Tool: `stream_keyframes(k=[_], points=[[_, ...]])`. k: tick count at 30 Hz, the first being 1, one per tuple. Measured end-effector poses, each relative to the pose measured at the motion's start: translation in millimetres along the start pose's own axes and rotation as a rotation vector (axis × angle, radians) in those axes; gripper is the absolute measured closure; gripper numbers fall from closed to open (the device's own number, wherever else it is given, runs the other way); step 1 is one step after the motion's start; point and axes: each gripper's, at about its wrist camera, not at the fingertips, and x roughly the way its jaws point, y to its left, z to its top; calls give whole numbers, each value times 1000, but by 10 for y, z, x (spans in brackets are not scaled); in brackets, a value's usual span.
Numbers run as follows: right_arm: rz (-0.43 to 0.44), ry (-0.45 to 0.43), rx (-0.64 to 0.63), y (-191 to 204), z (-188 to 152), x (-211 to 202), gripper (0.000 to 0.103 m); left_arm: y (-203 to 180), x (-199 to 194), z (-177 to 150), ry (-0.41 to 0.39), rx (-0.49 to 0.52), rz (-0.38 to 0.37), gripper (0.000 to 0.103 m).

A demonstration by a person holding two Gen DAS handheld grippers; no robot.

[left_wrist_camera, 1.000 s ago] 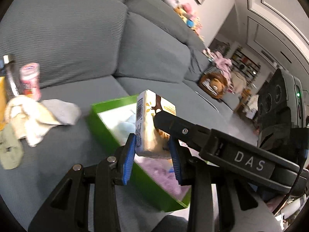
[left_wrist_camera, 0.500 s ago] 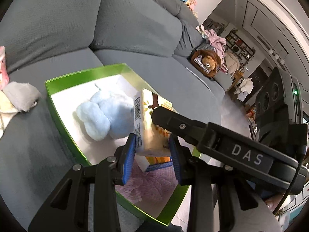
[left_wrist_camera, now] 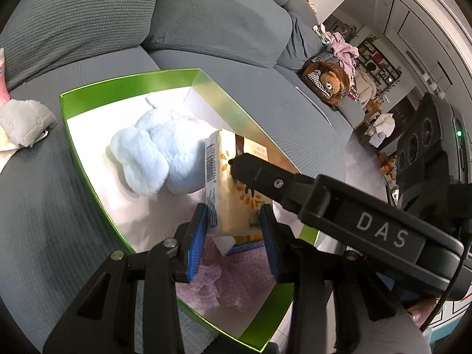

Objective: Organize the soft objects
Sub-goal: 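Carry the beige tissue pack into the green box and open the right gripper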

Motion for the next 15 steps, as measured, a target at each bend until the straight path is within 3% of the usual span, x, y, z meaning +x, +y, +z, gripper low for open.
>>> stream_keyframes(k=[2,5,6,7,9,13,15], points=[[2,1,1,5,4,-13,60,0,-35,-11,-4,0,-2,61],[-13,-32,-10,43,1,-96,59,-5,-180,-32,-45,5,-8,35],[-15,-49,-16,64,-4,-140,52,-9,-231,-37,-55,8,-9,30],[-14,-62,-20,79,-5,-170,42,-12,-273,-42,-63,11,-10,29],[-12,-104,-39,132,-19,-269,34,-5,-401,-59,-89,11,-4,19],[-13,-155,-72,253,-42,-388,23,73,-724,-123,-158,13,21,16],[-16,-174,-94,324,-53,-431,19,171,-915,-173,-191,-6,40,6]])
